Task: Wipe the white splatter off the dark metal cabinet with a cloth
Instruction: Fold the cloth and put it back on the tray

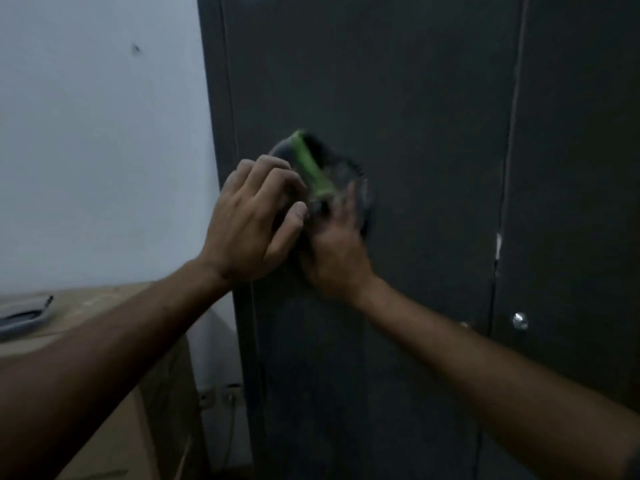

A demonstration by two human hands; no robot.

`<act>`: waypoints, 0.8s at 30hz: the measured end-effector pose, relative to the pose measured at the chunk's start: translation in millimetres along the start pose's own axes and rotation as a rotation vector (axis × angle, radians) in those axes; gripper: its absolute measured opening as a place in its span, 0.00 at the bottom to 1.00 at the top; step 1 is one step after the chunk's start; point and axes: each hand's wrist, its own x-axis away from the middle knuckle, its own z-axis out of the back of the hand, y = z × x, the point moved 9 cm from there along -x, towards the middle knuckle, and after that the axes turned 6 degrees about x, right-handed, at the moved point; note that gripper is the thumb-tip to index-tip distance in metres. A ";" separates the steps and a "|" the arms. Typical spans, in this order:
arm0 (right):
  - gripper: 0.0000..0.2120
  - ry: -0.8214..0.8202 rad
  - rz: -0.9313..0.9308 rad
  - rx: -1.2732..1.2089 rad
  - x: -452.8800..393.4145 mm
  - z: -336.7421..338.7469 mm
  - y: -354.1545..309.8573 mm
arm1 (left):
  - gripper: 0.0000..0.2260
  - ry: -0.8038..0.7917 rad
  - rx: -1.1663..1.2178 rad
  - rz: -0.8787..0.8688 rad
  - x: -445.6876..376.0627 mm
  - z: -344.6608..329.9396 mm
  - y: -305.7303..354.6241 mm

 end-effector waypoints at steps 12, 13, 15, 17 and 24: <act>0.13 -0.290 -0.380 -0.928 -111.9 79.7 -18.5 | 0.19 -0.343 0.562 0.625 -31.8 96.7 -56.7; 0.10 -0.280 -0.432 -0.961 -125.7 82.7 -23.7 | 0.20 -0.337 0.604 0.692 -30.4 107.3 -61.5; 0.04 -0.289 -0.547 -1.035 -149.2 82.3 -34.8 | 0.15 -0.283 0.617 0.759 -30.1 131.9 -73.9; 0.05 -0.343 -0.633 -1.109 -170.0 77.2 -48.9 | 0.08 -0.207 0.647 0.864 -24.9 159.1 -96.7; 0.08 -0.745 -0.875 -1.349 -211.6 32.7 -116.1 | 0.06 -0.047 0.519 1.161 7.3 241.5 -160.3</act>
